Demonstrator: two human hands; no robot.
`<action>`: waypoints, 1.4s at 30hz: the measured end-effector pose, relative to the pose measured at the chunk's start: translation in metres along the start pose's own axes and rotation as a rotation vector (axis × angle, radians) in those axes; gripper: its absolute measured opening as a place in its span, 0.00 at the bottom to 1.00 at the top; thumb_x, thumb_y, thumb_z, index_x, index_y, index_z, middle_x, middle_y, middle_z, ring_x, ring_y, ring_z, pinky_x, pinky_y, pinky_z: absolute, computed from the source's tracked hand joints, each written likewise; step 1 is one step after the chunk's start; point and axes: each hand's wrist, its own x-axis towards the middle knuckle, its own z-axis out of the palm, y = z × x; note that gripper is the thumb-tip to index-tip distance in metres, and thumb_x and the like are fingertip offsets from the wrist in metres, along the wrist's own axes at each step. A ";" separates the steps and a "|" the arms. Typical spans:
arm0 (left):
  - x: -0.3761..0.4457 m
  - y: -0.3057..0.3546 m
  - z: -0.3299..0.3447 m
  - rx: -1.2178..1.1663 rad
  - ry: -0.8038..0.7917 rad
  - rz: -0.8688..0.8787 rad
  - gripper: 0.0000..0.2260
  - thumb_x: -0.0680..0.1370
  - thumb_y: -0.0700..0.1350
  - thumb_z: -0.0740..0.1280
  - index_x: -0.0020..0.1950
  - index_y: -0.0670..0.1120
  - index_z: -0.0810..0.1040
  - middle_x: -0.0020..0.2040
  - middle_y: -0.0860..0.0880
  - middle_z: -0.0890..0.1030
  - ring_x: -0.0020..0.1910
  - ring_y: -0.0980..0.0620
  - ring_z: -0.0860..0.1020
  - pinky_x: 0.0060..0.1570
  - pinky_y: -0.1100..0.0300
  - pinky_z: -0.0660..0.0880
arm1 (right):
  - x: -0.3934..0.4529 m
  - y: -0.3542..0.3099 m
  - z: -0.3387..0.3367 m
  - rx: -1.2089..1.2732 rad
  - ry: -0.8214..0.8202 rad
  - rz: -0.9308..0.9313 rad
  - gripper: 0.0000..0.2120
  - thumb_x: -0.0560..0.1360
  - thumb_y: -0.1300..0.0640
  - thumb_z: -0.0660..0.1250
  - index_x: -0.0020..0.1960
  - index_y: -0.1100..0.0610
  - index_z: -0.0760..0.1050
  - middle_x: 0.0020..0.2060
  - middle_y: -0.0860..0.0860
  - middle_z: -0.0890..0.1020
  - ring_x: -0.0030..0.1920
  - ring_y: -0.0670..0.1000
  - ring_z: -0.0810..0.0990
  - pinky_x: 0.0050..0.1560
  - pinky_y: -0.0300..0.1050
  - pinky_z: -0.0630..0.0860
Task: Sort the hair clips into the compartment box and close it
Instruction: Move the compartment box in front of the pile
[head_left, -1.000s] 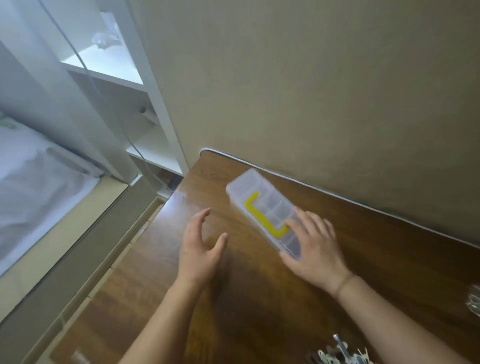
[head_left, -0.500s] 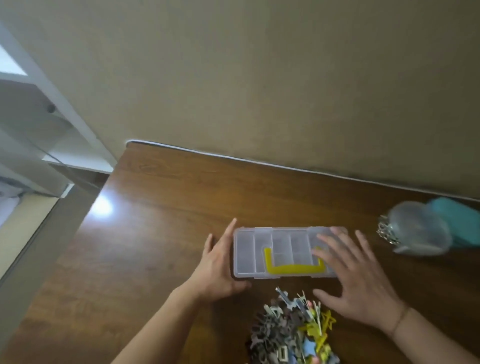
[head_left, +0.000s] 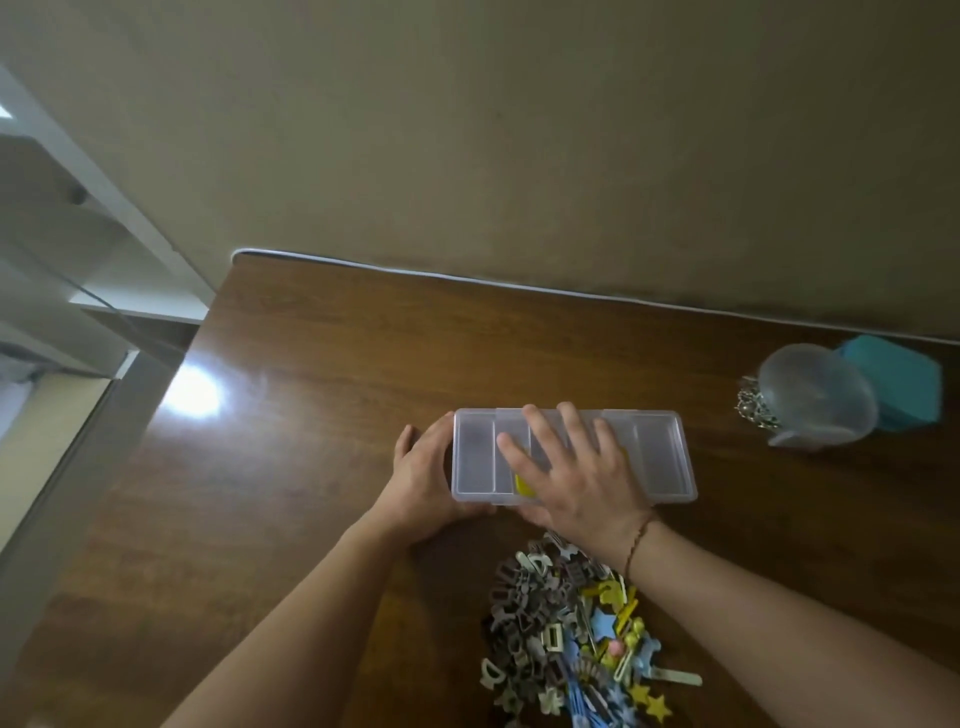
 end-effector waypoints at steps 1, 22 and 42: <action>0.000 0.000 0.000 0.004 -0.003 0.002 0.44 0.62 0.69 0.73 0.74 0.57 0.63 0.70 0.58 0.72 0.73 0.58 0.67 0.75 0.45 0.43 | 0.000 0.001 0.001 -0.024 0.003 -0.006 0.38 0.68 0.36 0.68 0.71 0.52 0.65 0.68 0.63 0.71 0.63 0.69 0.72 0.54 0.67 0.73; 0.000 0.015 0.004 -0.029 0.109 -0.166 0.44 0.72 0.48 0.76 0.80 0.51 0.52 0.77 0.57 0.60 0.76 0.62 0.54 0.77 0.53 0.38 | 0.030 0.052 -0.034 0.430 -0.176 0.416 0.52 0.61 0.26 0.67 0.76 0.42 0.45 0.69 0.50 0.65 0.66 0.54 0.67 0.61 0.56 0.70; -0.023 0.053 0.021 -0.187 0.217 -0.147 0.58 0.61 0.62 0.80 0.69 0.75 0.34 0.69 0.66 0.55 0.71 0.62 0.59 0.72 0.52 0.66 | -0.036 -0.006 -0.022 0.668 -0.104 0.261 0.13 0.73 0.49 0.69 0.58 0.44 0.75 0.50 0.37 0.72 0.49 0.40 0.72 0.46 0.35 0.74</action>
